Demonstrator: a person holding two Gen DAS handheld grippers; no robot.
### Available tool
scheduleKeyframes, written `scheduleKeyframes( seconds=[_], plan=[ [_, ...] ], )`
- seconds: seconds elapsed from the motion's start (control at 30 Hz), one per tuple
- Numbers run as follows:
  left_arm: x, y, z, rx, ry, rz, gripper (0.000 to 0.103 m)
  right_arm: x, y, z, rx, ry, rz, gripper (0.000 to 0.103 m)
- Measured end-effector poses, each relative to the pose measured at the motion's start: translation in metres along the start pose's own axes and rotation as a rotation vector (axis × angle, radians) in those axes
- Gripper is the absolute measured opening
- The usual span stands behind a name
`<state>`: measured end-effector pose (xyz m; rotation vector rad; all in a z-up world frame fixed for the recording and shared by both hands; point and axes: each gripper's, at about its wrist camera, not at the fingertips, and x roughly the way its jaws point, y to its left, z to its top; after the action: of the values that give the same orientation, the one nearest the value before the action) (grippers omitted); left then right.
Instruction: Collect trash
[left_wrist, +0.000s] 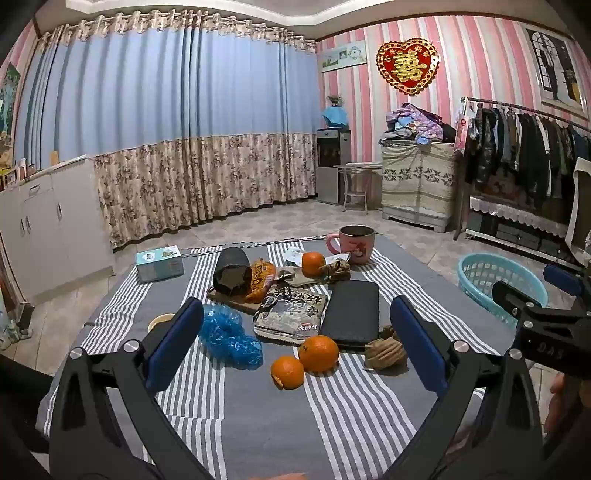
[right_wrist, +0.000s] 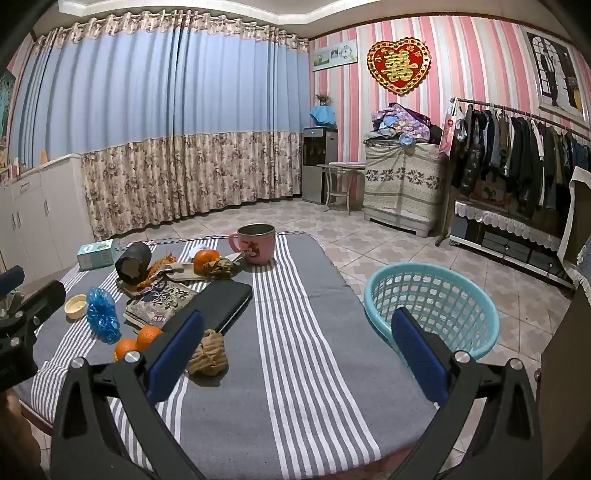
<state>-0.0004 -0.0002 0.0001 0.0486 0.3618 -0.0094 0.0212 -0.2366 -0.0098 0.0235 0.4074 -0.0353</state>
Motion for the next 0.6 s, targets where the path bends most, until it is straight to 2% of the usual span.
scheduleKeyframes(
  seconds=[0.3,0.53,0.6],
  plan=[
    [-0.001,-0.003,0.002,0.003,0.003,-0.002,0.098,0.000,0.006,-0.002,-0.021,-0.001,-0.011,0.099],
    [0.002,0.018,-0.003,-0.011,0.019,-0.010,0.098,0.003,0.006,-0.003,-0.019,0.003,-0.010,0.099],
    [0.003,0.006,-0.003,-0.009,0.013,0.001,0.098,0.003,0.001,-0.002,-0.016,0.002,-0.010,0.099]
  ],
)
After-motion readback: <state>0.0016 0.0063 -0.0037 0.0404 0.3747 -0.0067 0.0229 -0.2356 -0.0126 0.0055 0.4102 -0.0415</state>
